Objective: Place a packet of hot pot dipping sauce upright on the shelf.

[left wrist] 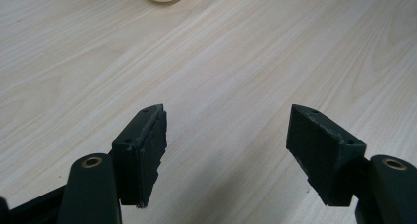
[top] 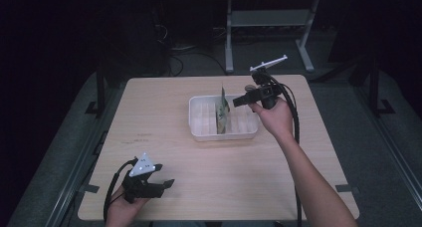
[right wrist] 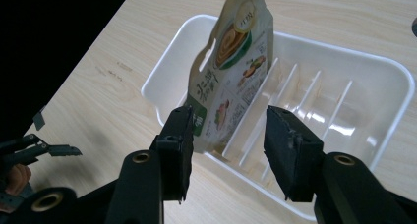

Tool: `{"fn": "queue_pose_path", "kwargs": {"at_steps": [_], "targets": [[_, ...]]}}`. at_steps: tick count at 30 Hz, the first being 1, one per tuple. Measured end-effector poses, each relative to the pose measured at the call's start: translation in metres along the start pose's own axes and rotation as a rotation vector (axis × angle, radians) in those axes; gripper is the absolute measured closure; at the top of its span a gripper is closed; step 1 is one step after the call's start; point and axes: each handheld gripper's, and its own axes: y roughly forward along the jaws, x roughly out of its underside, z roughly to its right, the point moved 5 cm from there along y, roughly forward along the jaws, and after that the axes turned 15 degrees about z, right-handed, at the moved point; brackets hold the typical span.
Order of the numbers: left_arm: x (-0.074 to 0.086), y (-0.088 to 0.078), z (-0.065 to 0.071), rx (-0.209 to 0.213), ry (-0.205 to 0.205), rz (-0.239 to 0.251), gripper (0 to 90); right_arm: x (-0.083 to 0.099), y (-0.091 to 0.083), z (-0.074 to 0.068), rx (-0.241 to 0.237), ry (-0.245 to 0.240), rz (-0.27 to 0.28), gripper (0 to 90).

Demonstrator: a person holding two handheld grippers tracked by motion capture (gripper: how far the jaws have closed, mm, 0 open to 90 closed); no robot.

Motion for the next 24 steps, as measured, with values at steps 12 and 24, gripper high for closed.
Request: {"fn": "queue_pose_path", "kwargs": {"at_steps": [12,24], "targets": [[0.0,-0.001,-0.001,-0.001,-0.003,-0.001,30.9,0.012,-0.015,0.004,-0.011,-0.021,0.005,49.8],[0.0,0.0,-0.002,-0.005,-0.008,-0.002,30.6,0.035,-0.028,0.019,-0.031,0.005,0.02,47.8]]}}
